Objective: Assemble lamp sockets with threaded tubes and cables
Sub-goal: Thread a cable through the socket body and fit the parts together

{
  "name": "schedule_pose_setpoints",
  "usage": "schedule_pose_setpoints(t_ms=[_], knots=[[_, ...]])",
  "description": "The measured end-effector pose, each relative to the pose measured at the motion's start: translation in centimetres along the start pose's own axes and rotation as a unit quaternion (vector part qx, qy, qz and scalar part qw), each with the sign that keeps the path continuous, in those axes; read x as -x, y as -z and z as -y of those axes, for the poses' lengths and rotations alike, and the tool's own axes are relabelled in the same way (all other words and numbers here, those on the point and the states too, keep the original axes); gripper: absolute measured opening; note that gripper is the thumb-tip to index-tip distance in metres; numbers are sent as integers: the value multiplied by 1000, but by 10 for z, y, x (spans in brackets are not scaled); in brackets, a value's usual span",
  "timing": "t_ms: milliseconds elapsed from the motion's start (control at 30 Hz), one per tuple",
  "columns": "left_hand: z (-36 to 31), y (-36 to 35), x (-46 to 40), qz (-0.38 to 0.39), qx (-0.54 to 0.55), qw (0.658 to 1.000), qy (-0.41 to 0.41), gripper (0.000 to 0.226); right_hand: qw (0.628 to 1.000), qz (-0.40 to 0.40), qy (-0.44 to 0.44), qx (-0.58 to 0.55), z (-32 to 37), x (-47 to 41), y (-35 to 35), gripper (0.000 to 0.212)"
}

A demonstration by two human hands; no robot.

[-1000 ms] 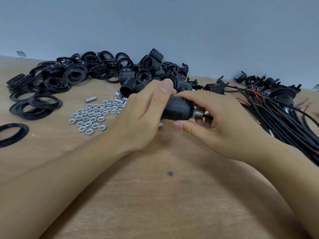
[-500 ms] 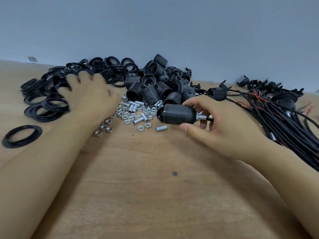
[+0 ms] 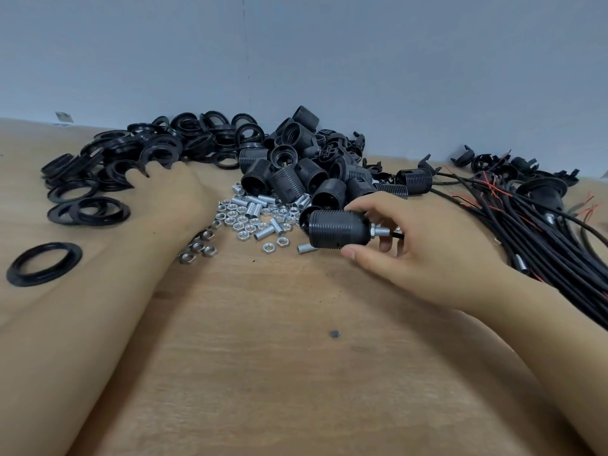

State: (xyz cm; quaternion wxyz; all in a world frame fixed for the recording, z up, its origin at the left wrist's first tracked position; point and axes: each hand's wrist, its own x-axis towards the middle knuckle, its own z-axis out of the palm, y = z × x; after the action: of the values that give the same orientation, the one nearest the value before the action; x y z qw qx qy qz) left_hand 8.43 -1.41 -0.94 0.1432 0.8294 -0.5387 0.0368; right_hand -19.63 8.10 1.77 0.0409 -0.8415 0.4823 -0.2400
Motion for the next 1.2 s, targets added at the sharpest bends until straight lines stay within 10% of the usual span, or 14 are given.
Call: schedule_pose_setpoints(t_ms=[500, 800, 1200], knots=[[-1, 8, 3, -78, 210, 973, -64, 39, 1000, -9, 12, 5, -2, 1, -2, 36], [-39, 19, 53, -108, 427, 836, -326, 49, 991, -120, -7, -56, -9, -1, -3, 39], [-59, 22, 75, 323, 741, 567, -156, 25, 985, -154, -20, -80, -14, -3, -4, 35]])
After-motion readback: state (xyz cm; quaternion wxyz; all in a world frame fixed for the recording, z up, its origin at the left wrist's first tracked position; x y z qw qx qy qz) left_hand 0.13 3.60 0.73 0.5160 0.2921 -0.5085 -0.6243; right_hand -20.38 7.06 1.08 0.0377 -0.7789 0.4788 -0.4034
